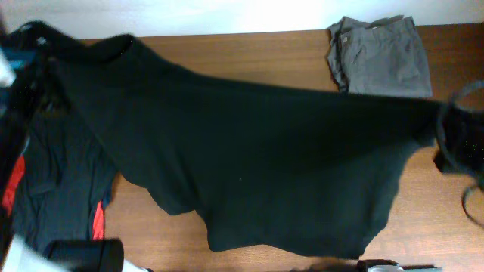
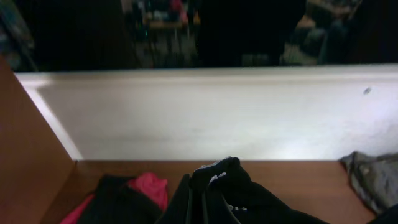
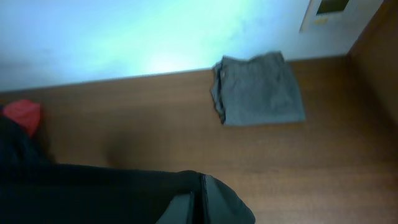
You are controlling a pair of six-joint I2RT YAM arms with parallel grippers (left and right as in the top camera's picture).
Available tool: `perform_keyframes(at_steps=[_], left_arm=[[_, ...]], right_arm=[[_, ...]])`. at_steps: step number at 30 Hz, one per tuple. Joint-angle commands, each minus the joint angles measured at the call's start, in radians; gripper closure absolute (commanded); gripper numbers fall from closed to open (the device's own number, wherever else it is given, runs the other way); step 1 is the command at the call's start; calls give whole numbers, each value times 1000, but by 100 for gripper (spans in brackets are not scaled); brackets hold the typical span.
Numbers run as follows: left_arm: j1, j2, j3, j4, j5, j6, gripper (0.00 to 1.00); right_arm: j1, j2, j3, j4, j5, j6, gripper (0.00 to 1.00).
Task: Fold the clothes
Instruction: 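Stretch the shirt between both grippers and lay it flat on the table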
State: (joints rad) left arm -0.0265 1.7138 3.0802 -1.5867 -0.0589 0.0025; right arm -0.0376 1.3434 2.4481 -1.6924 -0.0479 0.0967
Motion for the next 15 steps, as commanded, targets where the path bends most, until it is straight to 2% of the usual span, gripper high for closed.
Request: perform_keyframes(at_steps=[1,5,7,15], left_arm=[[8,101,-3,23,-32,-11,99],[8,214,-3,38,-31,-11,99],[8,322,-3,44,-4,-11,99],[0,521,-3,99,40,-11,99]], right_arm=[[-15,112,-15,-6,58,-7,96],[-15,267,-15,-6,56,-7,96],[-15,414,-15,-6,42,-7,96],[-14,699,-15,82,25,-8,96]])
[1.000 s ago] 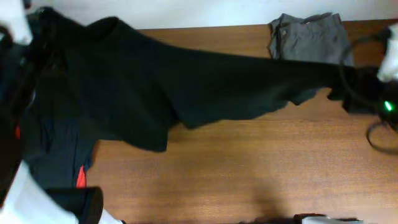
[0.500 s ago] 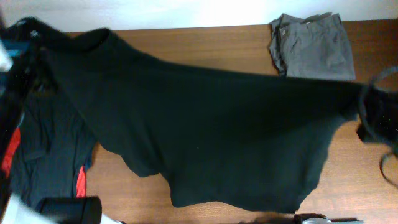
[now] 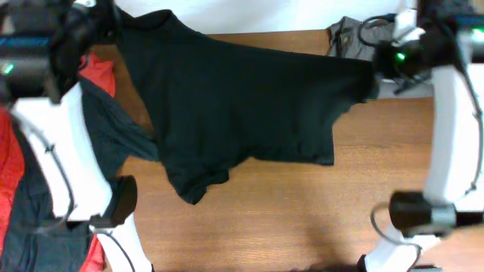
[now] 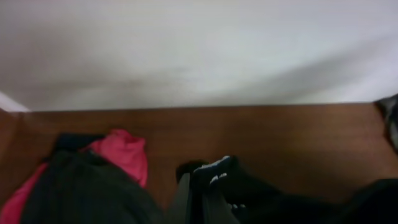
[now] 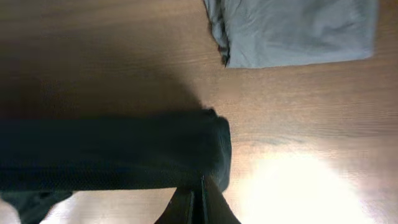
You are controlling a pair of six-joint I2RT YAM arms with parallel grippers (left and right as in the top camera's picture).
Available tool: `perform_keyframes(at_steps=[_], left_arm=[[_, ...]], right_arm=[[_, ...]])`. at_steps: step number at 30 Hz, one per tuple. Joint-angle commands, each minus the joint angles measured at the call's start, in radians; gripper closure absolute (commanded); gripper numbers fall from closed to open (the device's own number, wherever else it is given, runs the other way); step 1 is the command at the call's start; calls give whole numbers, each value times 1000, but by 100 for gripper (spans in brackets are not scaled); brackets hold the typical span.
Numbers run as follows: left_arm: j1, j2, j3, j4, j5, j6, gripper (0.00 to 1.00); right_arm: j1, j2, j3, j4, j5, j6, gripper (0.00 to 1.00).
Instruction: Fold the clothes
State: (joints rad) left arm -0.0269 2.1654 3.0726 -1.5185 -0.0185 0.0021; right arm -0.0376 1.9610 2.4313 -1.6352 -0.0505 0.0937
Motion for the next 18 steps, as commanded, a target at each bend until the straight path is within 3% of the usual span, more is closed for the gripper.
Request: perform_keyframes(at_steps=[1,5,12,18], left_arm=[[-4,96,4,45,0,-10,99],[-39,259,4,174,0,-10,99],[-51,420,4,288,-1,-10,99],[-51,425,4,320,-3,-10,99]], right_arm=[[-14,109,2,43,28,-5,96],[-14,274,2,203,13,-5,96],[-2,363,2,367,-17,-9,96],[-2,365,2,401,-18,-9,96]])
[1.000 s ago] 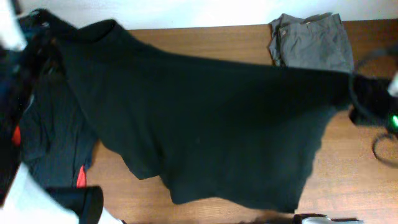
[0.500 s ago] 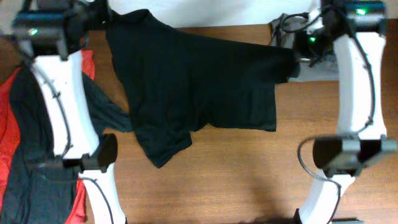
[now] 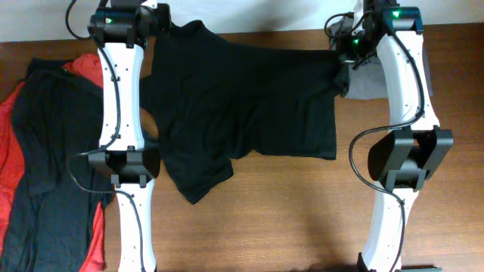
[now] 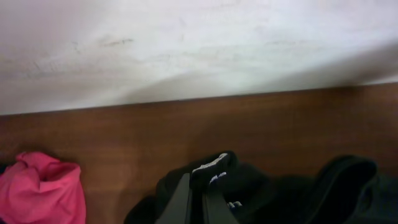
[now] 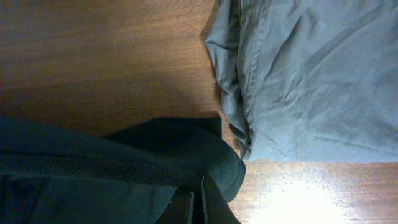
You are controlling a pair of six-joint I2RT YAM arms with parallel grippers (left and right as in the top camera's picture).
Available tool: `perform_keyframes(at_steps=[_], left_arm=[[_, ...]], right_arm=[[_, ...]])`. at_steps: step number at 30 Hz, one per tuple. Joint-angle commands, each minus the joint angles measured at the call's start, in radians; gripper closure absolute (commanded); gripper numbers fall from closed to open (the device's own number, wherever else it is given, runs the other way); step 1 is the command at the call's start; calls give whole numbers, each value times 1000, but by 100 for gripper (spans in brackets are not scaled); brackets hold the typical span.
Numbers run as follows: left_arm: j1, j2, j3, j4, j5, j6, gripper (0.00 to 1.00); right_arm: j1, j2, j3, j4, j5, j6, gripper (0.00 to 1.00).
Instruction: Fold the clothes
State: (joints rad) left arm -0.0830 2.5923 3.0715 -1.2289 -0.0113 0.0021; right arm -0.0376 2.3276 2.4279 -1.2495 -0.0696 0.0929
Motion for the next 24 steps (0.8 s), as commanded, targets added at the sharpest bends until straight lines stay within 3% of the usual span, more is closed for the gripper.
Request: perform_keyframes(at_steps=[1,24], left_arm=[[5,-2,5,36,-11,-10,99],[10,107,3,122,-11,-10,99]], right_arm=[[-2,1,5,21,1,-8,96],[-1,129,3,150,-9,-19,95]])
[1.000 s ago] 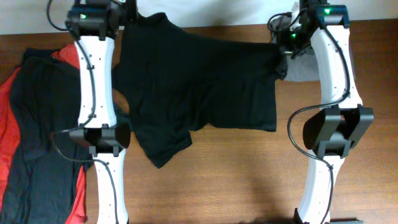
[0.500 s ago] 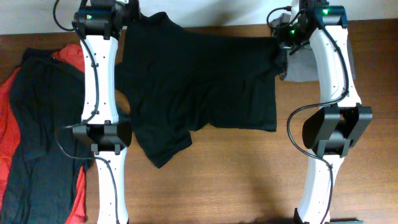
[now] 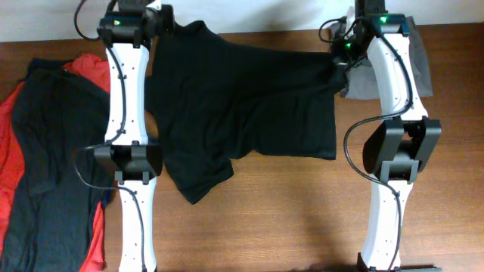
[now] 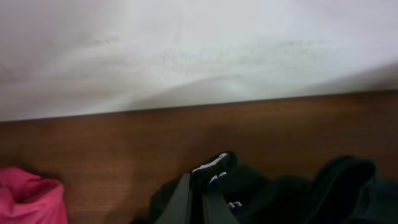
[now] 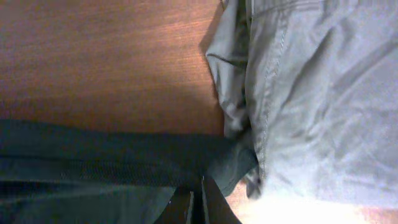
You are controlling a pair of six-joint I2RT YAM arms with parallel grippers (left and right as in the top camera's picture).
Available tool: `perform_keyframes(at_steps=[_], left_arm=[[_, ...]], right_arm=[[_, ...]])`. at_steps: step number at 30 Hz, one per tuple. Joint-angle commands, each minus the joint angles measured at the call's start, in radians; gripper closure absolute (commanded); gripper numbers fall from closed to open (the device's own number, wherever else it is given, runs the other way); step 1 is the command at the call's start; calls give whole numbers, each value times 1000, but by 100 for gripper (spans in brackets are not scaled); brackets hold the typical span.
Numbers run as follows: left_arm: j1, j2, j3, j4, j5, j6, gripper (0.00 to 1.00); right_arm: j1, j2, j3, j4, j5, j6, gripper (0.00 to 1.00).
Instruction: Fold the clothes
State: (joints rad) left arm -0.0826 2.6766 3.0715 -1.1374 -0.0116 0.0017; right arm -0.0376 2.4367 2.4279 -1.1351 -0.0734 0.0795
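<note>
A black T-shirt lies spread across the middle of the table, stretched between both arms at its far edge. My left gripper is shut on the shirt's far left corner, close to the white wall. My right gripper is shut on the shirt's far right corner, right beside folded grey shorts. One sleeve sticks out toward the near side.
Folded grey shorts lie at the far right, partly under the right arm. A heap of dark and red clothes fills the left side. A bit of red cloth shows at the left. The white wall bounds the far edge.
Both grippers keep their hold and have shifted slightly toward the far edge. The shirt's right corner now touches the grey shorts. The shirt lies much as before.
At first the shirt hung high between both shut grippers, close to the camera. Then it was lower and farther back, draped over the table. After that it lay flat at the far edge, where it still lies, held at both corners.
</note>
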Motion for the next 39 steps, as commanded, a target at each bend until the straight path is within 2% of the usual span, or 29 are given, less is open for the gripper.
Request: perform_keyframes(at_steps=[1,6,11,26,31,39], left_arm=[[11,28,3,44,-11,-10,99],[14,37,3,94,-11,-10,99],[14,37,3,96,-10,-10,99],[13,37,32,-318,-6,-10,99],[13,39,32,-429,-6,-10,99],[13,41,28,-499,-6,-10,99]], right_arm=[[-1,24,3,68,-5,-6,95],[-1,24,3,169,-5,-24,95],[-1,23,3,150,-6,-23,96],[-3,21,5,-241,-54,-24,96],[-3,22,5,-286,-53,-24,96],[-2,23,-19,-311,-54,-24,95]])
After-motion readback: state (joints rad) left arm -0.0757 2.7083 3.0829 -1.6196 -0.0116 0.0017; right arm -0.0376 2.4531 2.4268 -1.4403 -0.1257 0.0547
